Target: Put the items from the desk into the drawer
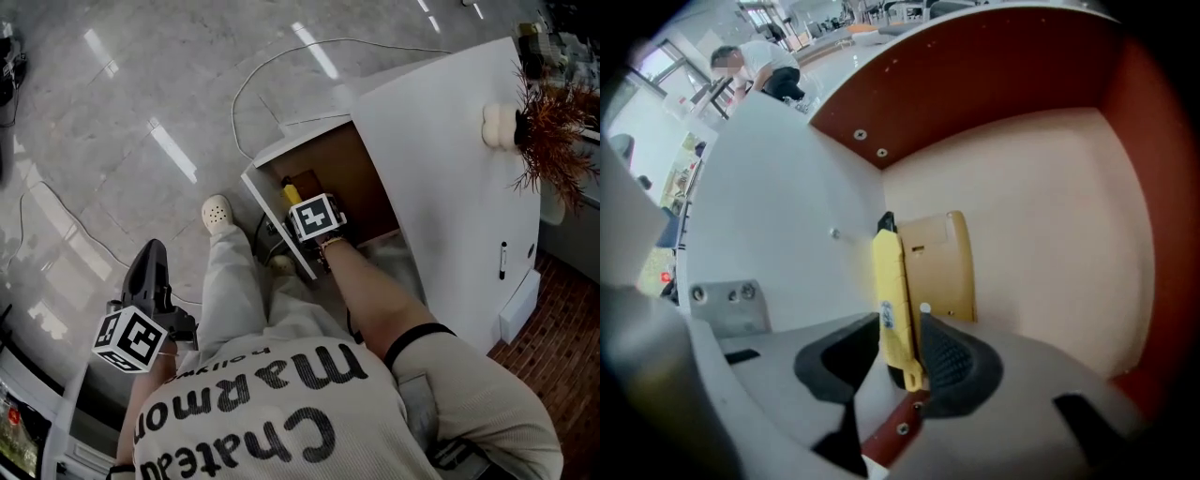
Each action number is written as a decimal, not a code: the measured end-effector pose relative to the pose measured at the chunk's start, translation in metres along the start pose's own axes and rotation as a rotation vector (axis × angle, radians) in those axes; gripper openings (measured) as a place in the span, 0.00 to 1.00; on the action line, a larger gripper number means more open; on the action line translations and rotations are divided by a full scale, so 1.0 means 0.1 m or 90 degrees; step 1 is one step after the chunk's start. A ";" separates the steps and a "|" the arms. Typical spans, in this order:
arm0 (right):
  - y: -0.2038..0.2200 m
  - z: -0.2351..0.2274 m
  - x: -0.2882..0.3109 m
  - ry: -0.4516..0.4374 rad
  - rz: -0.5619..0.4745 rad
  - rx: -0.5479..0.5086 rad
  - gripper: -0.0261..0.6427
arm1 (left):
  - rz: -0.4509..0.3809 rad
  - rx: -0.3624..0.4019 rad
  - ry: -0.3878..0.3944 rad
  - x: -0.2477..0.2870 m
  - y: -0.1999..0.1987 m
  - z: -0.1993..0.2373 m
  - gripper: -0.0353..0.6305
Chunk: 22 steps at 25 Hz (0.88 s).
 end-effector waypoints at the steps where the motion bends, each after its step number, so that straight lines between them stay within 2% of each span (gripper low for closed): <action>1: -0.01 0.01 -0.03 -0.006 -0.007 0.010 0.25 | -0.003 0.001 0.002 -0.02 0.02 -0.02 0.06; 6: -0.04 0.14 -0.34 -0.005 -0.040 0.001 0.23 | -0.028 0.000 0.030 -0.14 0.19 -0.20 0.06; 10: -0.13 0.28 -0.73 -0.001 -0.123 -0.030 0.20 | -0.051 0.006 0.061 -0.25 0.33 -0.43 0.06; 13: -0.02 0.47 -1.14 0.007 -0.173 -0.029 0.08 | -0.063 0.012 0.077 -0.44 0.46 -0.62 0.06; 14: -0.01 0.52 -1.28 0.005 -0.202 -0.025 0.05 | -0.074 0.017 0.082 -0.48 0.47 -0.68 0.06; 17: -0.05 0.60 -1.75 -0.028 -0.317 -0.002 0.04 | -0.119 0.039 0.097 -0.58 0.48 -0.90 0.06; 22: 0.19 0.68 -2.58 -0.086 -0.473 0.041 0.04 | -0.160 0.046 0.115 -0.91 0.55 -1.30 0.06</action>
Point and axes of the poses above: the fingertips, and each gripper's own axes: x forward along the fingers, z to its left, y out of its underside, the point moved 10 cm from there along -x, backward along the fingers, and after that the axes turned 6 degrees about -x, right-handed, at the moved point
